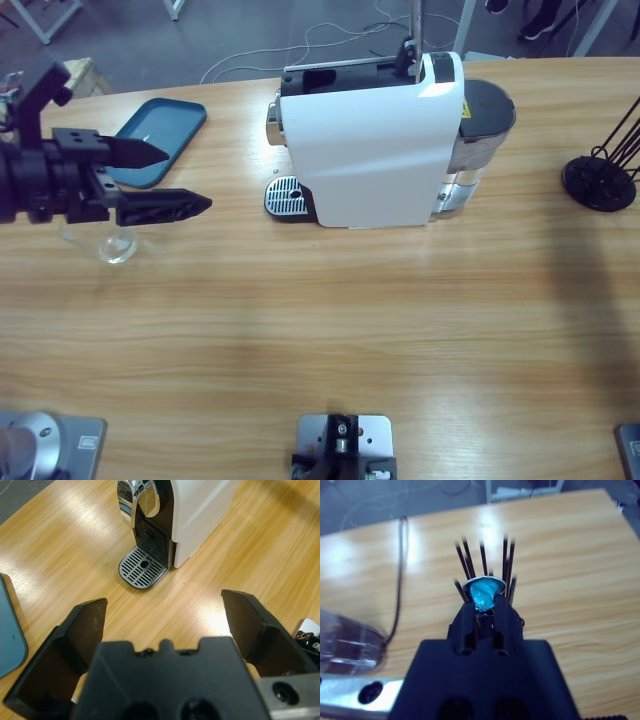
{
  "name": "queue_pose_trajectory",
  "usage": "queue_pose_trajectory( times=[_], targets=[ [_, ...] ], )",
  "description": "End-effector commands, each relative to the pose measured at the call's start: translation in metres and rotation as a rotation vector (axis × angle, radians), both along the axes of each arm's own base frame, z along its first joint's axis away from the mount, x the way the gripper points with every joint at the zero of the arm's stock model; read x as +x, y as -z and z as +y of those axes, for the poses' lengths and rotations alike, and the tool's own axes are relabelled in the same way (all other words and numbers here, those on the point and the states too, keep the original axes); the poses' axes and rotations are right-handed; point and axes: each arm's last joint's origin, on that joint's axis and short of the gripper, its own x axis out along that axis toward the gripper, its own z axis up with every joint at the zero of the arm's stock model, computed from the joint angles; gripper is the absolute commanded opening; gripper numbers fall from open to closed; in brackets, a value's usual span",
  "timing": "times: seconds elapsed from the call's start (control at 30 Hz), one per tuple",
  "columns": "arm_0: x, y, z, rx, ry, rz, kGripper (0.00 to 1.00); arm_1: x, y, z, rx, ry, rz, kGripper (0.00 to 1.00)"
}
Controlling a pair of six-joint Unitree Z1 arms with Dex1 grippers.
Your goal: Pour coffee
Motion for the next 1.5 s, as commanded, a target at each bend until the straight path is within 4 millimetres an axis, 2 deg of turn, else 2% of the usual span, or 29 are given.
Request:
queue_pose_trajectory(
  times=[0.03,0.1,0.17,0.27,0.37,0.47,0.6,0.67,0.73,0.9,1.1,1.27,1.5],
  targets=[
    [-0.004,0.014,0.0,0.019,0.012,0.038,0.977,-0.032,-0.064,0.014,-0.005,-0.083,-0.106,0.0],
    [-0.006,0.011,0.003,0.013,0.009,0.027,0.977,-0.042,-0.068,0.023,-0.011,-0.142,-0.1,0.0],
    [-0.008,0.009,0.005,0.008,0.008,0.015,0.977,-0.049,-0.066,0.04,-0.022,-0.293,-0.08,0.0],
    [-0.01,0.008,0.007,0.02,0.007,0.001,0.977,-0.05,-0.053,0.093,-0.098,-0.726,-0.012,0.0],
    [-0.012,0.007,0.01,0.029,-0.001,-0.004,0.977,-0.046,-0.048,0.139,-0.249,-0.982,0.001,0.0],
    [-0.015,0.004,0.014,0.023,-0.005,-0.011,0.977,-0.029,-0.065,0.182,-0.303,-1.153,-0.036,0.0],
    [-0.016,0.003,0.017,0.02,-0.007,-0.017,0.977,0.001,-0.078,0.237,-0.332,-1.315,-0.039,0.0],
    [-0.017,0.001,0.018,0.014,-0.007,-0.02,0.977,0.018,-0.081,0.259,-0.351,-1.355,-0.042,0.0],
    [-0.018,-0.001,0.019,0.009,-0.011,-0.03,0.977,0.03,-0.083,0.273,-0.377,-1.384,-0.05,0.0],
    [-0.015,-0.005,0.026,-0.005,-0.042,-0.043,0.977,0.052,-0.076,0.292,-0.422,-1.364,-0.049,0.0],
    [-0.011,-0.007,0.023,-0.015,-0.046,-0.032,0.977,0.09,-0.052,0.291,-0.437,-1.308,0.012,0.0],
    [-0.01,-0.005,0.022,-0.01,-0.046,-0.027,0.977,0.101,-0.038,0.29,-0.442,-1.299,0.049,0.0],
    [-0.009,-0.005,0.02,-0.014,-0.04,-0.024,0.977,0.106,-0.033,0.287,-0.465,-1.273,0.056,0.0]
  ],
)
